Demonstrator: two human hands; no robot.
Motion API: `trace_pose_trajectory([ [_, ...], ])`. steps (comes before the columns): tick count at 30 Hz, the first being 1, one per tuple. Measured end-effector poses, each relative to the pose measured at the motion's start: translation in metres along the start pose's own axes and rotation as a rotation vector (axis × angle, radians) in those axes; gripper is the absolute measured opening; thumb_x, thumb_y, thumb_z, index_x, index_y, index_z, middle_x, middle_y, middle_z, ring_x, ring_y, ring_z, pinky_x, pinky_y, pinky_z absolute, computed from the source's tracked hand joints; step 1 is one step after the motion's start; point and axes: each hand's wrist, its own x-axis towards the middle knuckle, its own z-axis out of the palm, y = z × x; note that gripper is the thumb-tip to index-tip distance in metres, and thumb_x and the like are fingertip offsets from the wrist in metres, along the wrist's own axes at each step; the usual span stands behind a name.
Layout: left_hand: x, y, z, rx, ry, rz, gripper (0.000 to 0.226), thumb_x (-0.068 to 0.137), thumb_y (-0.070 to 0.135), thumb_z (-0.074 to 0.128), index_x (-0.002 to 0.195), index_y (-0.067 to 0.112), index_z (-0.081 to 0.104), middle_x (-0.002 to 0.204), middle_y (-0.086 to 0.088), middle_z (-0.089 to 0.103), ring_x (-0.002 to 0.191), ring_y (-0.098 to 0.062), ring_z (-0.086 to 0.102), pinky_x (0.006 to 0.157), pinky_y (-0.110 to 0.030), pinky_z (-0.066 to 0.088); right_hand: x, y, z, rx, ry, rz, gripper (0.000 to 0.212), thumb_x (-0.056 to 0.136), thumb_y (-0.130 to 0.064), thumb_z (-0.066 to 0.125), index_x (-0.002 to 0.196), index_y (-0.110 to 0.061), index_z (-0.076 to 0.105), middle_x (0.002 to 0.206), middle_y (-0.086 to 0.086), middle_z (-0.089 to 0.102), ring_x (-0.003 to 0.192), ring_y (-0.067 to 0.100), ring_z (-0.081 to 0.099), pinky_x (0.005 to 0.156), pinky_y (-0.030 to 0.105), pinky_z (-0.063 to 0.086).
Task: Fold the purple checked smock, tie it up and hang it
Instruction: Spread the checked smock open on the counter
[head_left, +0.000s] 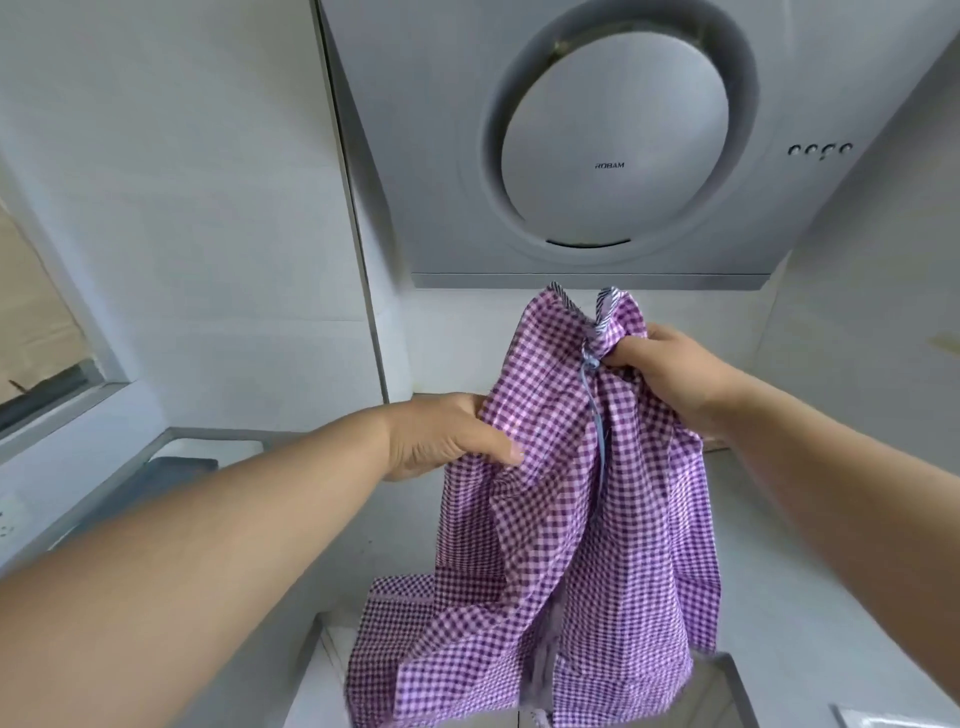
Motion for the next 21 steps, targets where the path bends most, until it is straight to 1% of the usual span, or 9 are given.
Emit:
trace_pose_trajectory([
  [2,0.003,-0.006,0.008,0.016,-0.093,0.006,0.045,0.095,0.005,0.071,0.138,0.016,0.064,0.135,-0.002,0.072,0.128,-0.021,0.066,0.115,-0.037,0.045,-0.002,-0.008,-0.007,0.07,0.032,-0.017,0.02,0.101,-0.013,0.056,0.107,0.002,0.068,0.106,0.024,0.076,0.098,0.041,0.072,0.096,0.053,0.058],
  [4,0.007,-0.013,0.016,0.072,-0.167,-0.034,0.049,0.096,0.003,0.071,0.143,0.015,0.061,0.139,-0.001,0.07,0.13,-0.02,0.065,0.116,-0.037,0.046,-0.001,-0.013,-0.015,0.086,0.063,-0.031,0.017,0.101,-0.01,0.055,0.106,0.001,0.068,0.107,0.025,0.075,0.094,0.04,0.072,0.095,0.052,0.059],
  [7,0.01,-0.021,0.016,0.159,-0.149,-0.122,0.046,0.099,0.019,0.073,0.143,0.021,0.063,0.138,0.004,0.071,0.128,-0.016,0.065,0.119,-0.038,0.044,0.001,-0.016,-0.029,0.002,0.073,-0.034,0.02,0.1,-0.011,0.057,0.104,0.005,0.069,0.105,0.025,0.076,0.096,0.042,0.074,0.097,0.056,0.058],
  [9,0.008,-0.021,0.003,0.191,-0.062,-0.151,0.037,0.102,0.028,0.069,0.138,0.023,0.066,0.132,0.004,0.073,0.124,-0.016,0.068,0.117,-0.039,0.047,0.001,-0.015,-0.038,-0.075,0.055,-0.025,0.023,0.1,-0.014,0.059,0.11,0.005,0.069,0.106,0.023,0.077,0.102,0.046,0.073,0.099,0.059,0.056],
  [13,-0.005,-0.013,-0.041,0.072,0.198,-0.139,0.032,0.105,0.042,0.061,0.128,0.022,0.07,0.12,0.002,0.079,0.114,-0.019,0.074,0.112,-0.044,0.051,-0.003,-0.009,-0.044,-0.245,0.0,-0.005,0.018,0.102,-0.02,0.061,0.111,-0.01,0.073,0.102,0.009,0.08,0.093,0.031,0.078,0.097,0.051,0.058],
  [15,-0.012,-0.005,-0.06,0.153,0.374,-0.116,0.026,0.104,0.043,0.062,0.121,0.025,0.072,0.114,0.002,0.08,0.107,-0.02,0.076,0.105,-0.047,0.056,-0.004,-0.006,-0.039,-0.296,-0.009,0.002,0.016,0.103,-0.024,0.061,0.11,-0.016,0.074,0.1,0.002,0.081,0.091,0.024,0.079,0.097,0.047,0.058],
  [16,-0.015,-0.001,-0.067,0.229,0.394,-0.112,0.023,0.102,0.041,0.065,0.119,0.027,0.072,0.114,0.003,0.079,0.106,-0.019,0.075,0.103,-0.045,0.057,-0.004,-0.004,-0.035,-0.321,-0.023,0.004,0.016,0.103,-0.025,0.062,0.11,-0.018,0.074,0.1,0.0,0.081,0.091,0.023,0.079,0.098,0.047,0.058],
  [19,-0.02,0.014,-0.066,0.385,0.227,-0.162,0.029,0.094,0.042,0.074,0.121,0.034,0.068,0.119,0.008,0.075,0.109,-0.014,0.073,0.1,-0.039,0.057,-0.003,0.0,-0.017,-0.39,-0.101,-0.002,0.015,0.103,-0.026,0.062,0.111,-0.02,0.074,0.102,-0.002,0.081,0.093,0.02,0.078,0.099,0.048,0.058],
  [21,-0.014,0.018,-0.053,0.419,0.207,-0.13,0.032,0.089,0.042,0.076,0.118,0.033,0.068,0.117,0.008,0.076,0.109,-0.013,0.073,0.102,-0.042,0.057,0.0,0.001,-0.004,-0.4,-0.153,-0.014,0.016,0.103,-0.026,0.062,0.111,-0.019,0.074,0.105,-0.001,0.08,0.095,0.021,0.078,0.099,0.048,0.058],
])
